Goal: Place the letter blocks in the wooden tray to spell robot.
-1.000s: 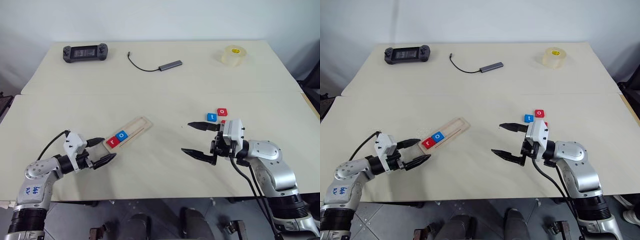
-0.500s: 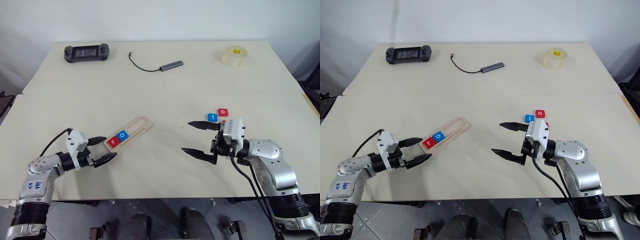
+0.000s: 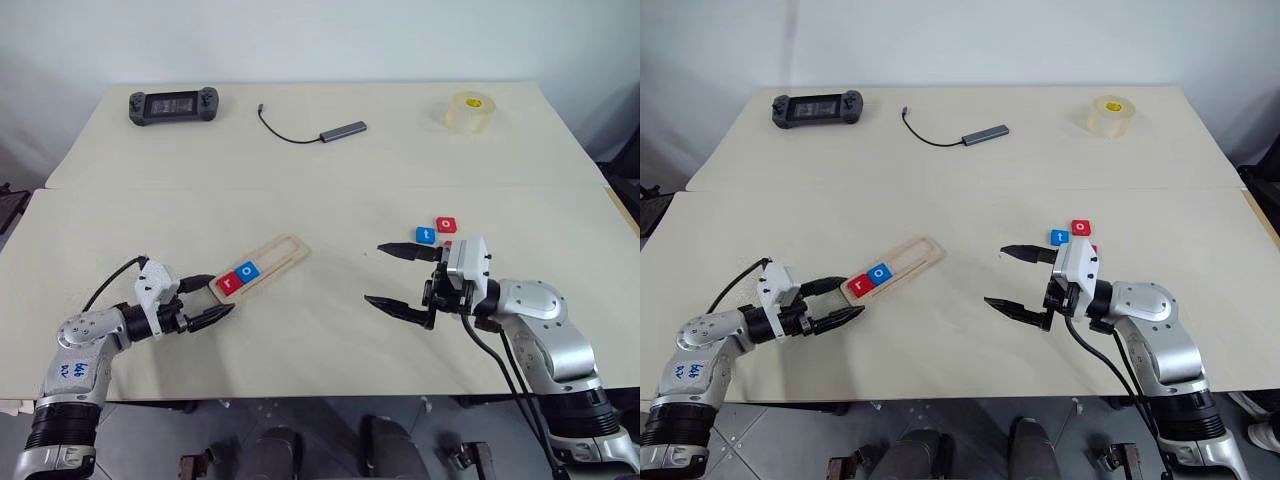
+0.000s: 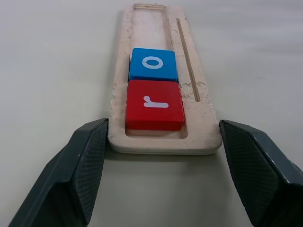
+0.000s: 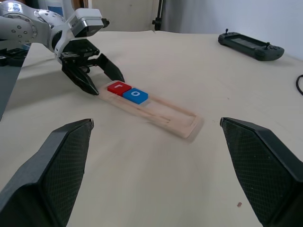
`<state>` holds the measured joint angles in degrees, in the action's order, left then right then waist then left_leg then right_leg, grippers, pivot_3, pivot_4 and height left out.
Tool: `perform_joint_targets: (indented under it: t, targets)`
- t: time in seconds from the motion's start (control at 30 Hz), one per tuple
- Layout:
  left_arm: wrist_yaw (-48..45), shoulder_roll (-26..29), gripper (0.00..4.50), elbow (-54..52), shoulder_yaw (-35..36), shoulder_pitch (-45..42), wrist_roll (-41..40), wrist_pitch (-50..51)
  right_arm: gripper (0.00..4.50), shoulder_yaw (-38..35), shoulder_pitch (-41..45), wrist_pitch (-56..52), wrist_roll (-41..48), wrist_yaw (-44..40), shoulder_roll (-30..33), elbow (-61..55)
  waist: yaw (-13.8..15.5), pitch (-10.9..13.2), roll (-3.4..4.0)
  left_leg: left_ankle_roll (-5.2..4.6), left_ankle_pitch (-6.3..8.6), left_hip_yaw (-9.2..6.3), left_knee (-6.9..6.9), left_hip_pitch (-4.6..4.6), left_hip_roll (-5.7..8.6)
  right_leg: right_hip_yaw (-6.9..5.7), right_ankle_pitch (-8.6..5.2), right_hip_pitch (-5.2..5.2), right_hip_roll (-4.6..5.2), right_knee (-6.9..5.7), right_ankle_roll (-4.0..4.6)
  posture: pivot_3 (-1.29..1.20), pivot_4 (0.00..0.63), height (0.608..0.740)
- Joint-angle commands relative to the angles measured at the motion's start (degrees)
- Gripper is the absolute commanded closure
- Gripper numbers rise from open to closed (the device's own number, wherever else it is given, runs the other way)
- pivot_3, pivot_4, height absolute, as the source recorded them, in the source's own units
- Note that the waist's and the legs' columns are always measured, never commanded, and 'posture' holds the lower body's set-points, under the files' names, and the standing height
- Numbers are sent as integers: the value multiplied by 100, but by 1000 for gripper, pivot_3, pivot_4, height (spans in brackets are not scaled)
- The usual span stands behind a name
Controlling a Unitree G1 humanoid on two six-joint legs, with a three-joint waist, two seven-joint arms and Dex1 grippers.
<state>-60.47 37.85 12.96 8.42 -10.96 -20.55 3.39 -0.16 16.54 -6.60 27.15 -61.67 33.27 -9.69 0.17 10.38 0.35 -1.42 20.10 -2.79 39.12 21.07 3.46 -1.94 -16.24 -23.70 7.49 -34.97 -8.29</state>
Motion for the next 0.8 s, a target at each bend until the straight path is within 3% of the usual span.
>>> perform_joint_targets:
  t: [0.03, 0.3, 0.6, 0.7, 0.8]
  targets:
    - [-353, -97, 1111, -436, -439, -208, 75, -176, 0, -441, -196, -6, 173, -4, 267, -305, 42, 0, 0, 0, 0, -1, 1, 1, 1, -1, 0, 0, 1, 0, 0, 0, 150, 740]
    - [-803, -555, 1111, -17, -1675, -1215, 811, -706, 0, -1606, -1713, -170, 532, -82, 933, -1076, 133, 1, -2, -2, 0, -4, 2, 12, 3, -12, 1, 3, -3, 10, -2, 0, 150, 740]
    - [-984, -928, 1111, 1368, -1968, -2142, 1168, -1215, 0, -2363, -2998, -205, 598, 155, 903, -1497, 114, 3, -6, -7, -5, 12, 7, -2, 1, -7, 3, 10, -6, 0, -7, 0, 150, 740]
    - [-1048, -919, 96, 1402, -1852, -2150, 1043, -1191, 0, -2451, -3179, -206, 619, 295, 818, -1574, 123, 3, -6, -8, -8, 10, 8, -3, 1, -7, 4, 11, -4, -2, -8, 0, 150, 740]
    - [-1119, -818, 41, 1329, -1573, -2026, 797, -1152, 0, -2678, -3387, -235, 673, 476, 712, -1549, 125, 3, -6, -8, -8, 7, 8, 0, 2, -6, 4, 10, -4, 0, -8, 0, 150, 740]
